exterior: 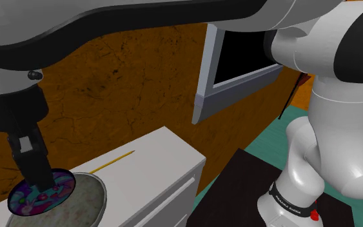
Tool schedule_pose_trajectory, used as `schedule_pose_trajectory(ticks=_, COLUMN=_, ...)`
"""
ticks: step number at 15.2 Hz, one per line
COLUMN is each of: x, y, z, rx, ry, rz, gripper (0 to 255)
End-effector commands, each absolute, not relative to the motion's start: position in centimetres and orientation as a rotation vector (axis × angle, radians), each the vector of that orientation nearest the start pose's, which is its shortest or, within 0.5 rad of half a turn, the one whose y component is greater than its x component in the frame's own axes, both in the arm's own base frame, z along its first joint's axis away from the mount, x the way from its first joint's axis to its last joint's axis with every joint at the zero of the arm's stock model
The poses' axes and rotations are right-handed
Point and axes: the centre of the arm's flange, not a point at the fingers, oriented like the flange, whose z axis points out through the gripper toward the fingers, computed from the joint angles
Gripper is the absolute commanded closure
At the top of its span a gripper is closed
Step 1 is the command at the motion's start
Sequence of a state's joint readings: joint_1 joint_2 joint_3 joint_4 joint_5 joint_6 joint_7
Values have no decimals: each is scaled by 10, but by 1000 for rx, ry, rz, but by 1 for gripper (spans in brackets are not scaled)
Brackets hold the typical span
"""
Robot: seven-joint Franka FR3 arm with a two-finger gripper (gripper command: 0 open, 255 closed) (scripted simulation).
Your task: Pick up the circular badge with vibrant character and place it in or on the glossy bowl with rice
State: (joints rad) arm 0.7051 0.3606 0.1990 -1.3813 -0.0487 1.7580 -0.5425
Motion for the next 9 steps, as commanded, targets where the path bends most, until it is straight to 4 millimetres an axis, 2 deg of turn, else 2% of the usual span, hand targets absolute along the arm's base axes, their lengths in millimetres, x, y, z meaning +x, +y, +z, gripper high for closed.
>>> schedule_pose_trajectory(ticks=1, x=434, y=510, z=514, rx=-2341, ry=-2057, rz=-29, gripper=0)
schedule_pose_trajectory(ticks=3, x=434, y=510, z=514, rx=-2341, ry=-2057, rz=-29, gripper=0)
schedule_pose_trajectory(ticks=7, x=434, y=509, z=564, rx=-2341, ry=-2057, rz=-29, gripper=0)
schedule_pose_trajectory(ticks=9, x=434, y=509, z=564, rx=-2341, ry=-2057, rz=-29, gripper=0)
